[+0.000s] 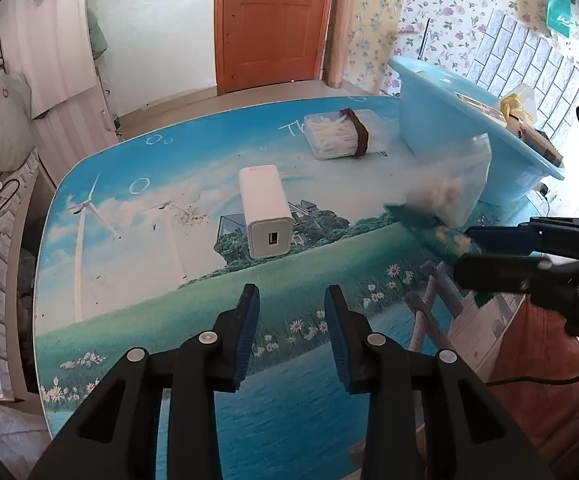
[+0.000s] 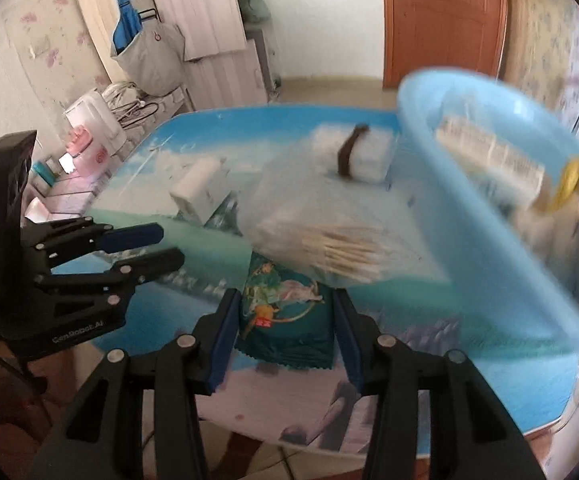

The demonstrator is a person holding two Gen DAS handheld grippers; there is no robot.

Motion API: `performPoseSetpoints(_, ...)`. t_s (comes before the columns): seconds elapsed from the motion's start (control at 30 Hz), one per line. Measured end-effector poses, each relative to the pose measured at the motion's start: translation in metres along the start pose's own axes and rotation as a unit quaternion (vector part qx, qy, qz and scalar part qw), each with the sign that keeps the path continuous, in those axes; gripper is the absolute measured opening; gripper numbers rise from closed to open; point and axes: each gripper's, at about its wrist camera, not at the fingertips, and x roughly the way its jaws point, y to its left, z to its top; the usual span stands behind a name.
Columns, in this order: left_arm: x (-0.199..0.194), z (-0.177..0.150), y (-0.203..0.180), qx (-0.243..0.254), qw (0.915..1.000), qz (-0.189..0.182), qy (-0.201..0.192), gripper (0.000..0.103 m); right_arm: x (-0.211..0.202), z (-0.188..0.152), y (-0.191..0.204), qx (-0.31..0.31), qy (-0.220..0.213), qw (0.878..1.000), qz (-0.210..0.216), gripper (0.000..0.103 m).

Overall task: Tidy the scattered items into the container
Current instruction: 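Grasp the green snack packet with the right gripper while the left holds the charger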

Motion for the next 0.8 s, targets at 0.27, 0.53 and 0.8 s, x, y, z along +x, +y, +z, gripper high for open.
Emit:
performPoseSetpoints(0.27,-0.001,0.006,0.01,-0.019,0.9997,0.007,-0.012,0.068,-0.013,-0.003,-0.017,0.054,-0.033,0.996,0.06,0.045)
performPoseSetpoints(0.53,0.017,0.021,0.005,-0.009,0.9996,0.022,-0.013,0.076,-0.01,-0.003,0.001,0.011,-0.046,0.999,0.015,0.045)
performPoseSetpoints(0.8,0.04,0.033,0.011,-0.01,0.9998,0.015,0.002,0.059,-0.022,-0.003,-0.003,-0.003,-0.075,0.997,0.027,0.045)
